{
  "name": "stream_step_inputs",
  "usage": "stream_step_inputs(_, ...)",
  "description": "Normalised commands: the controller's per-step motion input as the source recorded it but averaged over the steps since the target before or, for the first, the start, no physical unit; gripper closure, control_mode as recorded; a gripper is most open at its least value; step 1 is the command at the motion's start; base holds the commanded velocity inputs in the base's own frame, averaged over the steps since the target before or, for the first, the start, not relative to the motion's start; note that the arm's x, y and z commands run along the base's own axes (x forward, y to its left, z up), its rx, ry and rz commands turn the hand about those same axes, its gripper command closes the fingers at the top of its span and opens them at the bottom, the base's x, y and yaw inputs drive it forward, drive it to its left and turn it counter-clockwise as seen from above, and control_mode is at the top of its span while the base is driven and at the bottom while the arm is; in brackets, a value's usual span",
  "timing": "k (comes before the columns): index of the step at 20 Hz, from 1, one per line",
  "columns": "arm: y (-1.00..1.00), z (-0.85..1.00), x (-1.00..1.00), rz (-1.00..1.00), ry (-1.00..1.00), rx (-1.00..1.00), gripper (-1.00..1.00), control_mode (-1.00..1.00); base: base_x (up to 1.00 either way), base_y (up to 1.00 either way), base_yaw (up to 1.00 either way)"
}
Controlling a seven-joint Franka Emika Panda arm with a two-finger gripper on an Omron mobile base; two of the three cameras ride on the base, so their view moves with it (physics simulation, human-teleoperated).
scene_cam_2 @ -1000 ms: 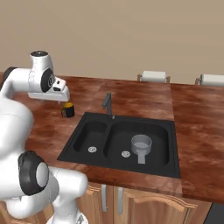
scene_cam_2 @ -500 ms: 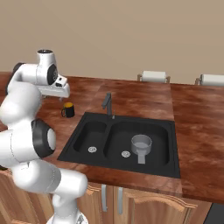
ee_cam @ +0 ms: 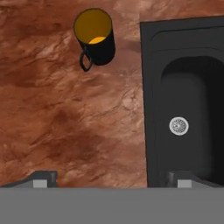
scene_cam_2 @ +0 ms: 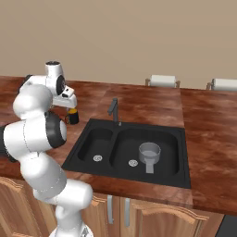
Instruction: Move any existing items from the left basin to the right basin for drying. Then move the mug from the counter to the left basin of the sink for washing.
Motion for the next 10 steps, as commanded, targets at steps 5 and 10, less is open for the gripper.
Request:
stream_step_inputs(5, 0.47, -0.30, 0.00, -0.26, 0.00, -0.03, -1.00, -1.00, 0.00, 0.00, 0.00)
stream_step_inputs(10, 0.17, -0.22, 0.03, -0.31, 0.00, -0.02, -1.00, -1.00, 0.00, 0.00, 0.00)
